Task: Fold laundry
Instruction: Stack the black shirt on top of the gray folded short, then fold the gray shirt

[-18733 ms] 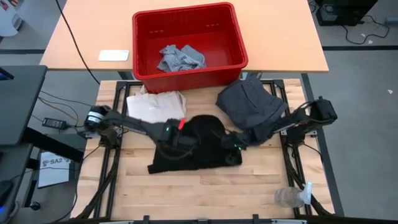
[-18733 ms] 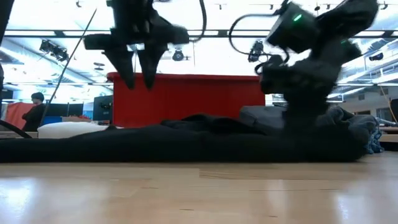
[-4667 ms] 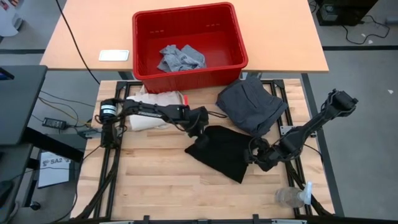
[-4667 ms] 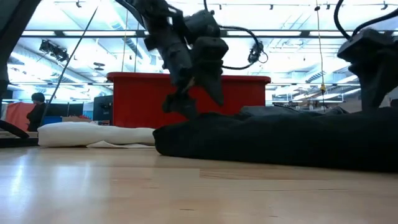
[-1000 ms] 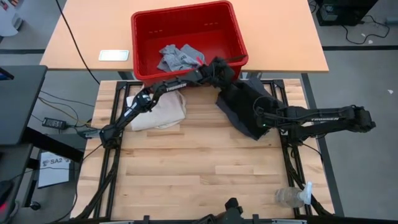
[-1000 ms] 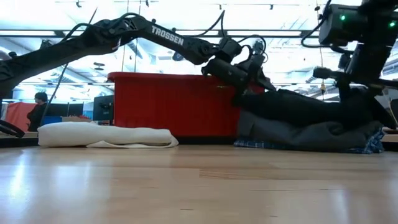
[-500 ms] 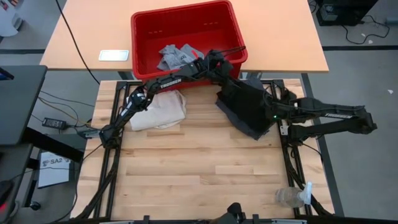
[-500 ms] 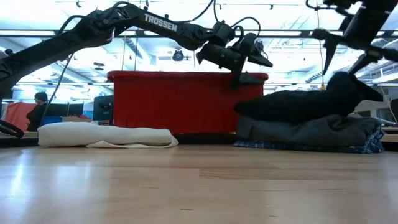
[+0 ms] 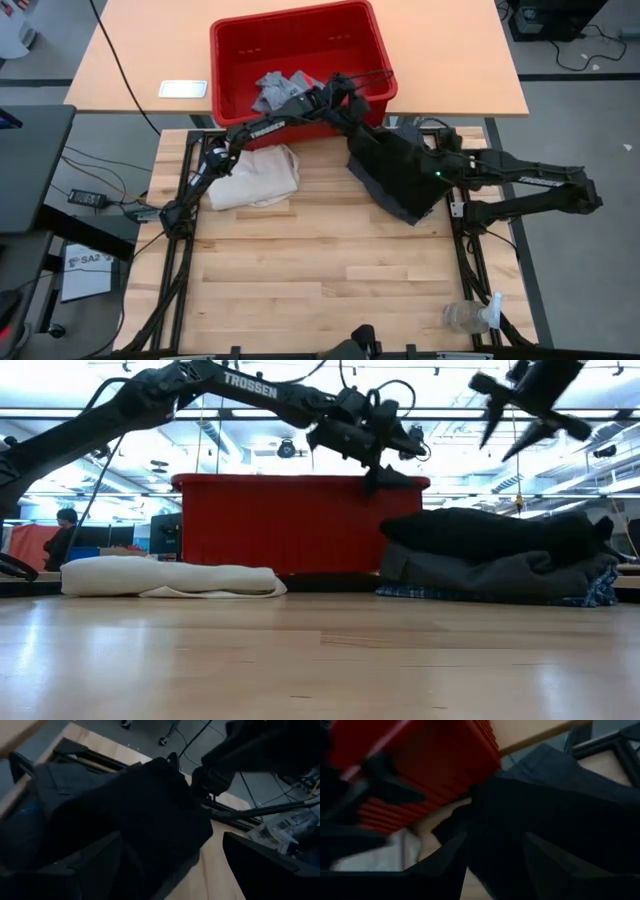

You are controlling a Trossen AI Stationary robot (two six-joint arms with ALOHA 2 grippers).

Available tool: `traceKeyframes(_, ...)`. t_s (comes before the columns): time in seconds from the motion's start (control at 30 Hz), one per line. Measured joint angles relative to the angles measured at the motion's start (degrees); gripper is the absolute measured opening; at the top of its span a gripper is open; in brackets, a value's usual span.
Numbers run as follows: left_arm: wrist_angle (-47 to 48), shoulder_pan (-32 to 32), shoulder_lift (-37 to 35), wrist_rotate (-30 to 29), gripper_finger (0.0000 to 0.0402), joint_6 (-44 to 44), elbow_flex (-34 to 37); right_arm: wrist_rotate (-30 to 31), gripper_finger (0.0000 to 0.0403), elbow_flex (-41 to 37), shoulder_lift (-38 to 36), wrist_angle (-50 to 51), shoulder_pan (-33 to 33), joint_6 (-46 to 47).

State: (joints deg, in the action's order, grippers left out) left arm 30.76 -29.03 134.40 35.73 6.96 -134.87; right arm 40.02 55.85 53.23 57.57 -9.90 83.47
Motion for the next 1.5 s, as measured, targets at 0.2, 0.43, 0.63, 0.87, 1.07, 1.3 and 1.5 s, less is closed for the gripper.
traceKeyframes(0.2,-1.9,-3.2,-7.1,-0.4,0.0350,3.2,-0.7,-6.6,0.0184,-5.3,7.9,-5.6,-9.9,-7.4)
traceKeyframes(0.43,-0.4,-5.1,-7.2,-0.2,0.0350,4.0,0.2,-18.8,0.0178,-12.5,15.6,-19.0,-19.1,-13.3)
traceKeyframes(0.63,7.5,-8.9,-10.2,0.0,0.0350,2.9,-0.4,-29.0,0.0178,-12.1,15.7,-17.9,-19.6,-19.5)
traceKeyframes(0.87,13.1,-16.8,-12.8,-12.5,0.0350,2.9,-0.5,-27.9,0.0178,-2.4,6.3,-17.6,-17.4,-29.2)
traceKeyframes(1.07,17.8,-26.5,-10.0,-26.0,0.0350,4.3,0.0,-28.8,0.0178,4.4,2.9,-18.6,-21.2,-41.6)
traceKeyframes(1.3,22.5,-34.6,-3.1,-27.5,0.0350,5.7,0.1,-30.2,0.0178,6.2,4.8,-19.7,-29.2,-49.9)
traceKeyframes(1.5,26.8,-34.0,-0.5,-27.0,0.0350,3.2,-0.3,-33.3,0.0178,6.2,10.3,-22.2,-34.5,-49.5)
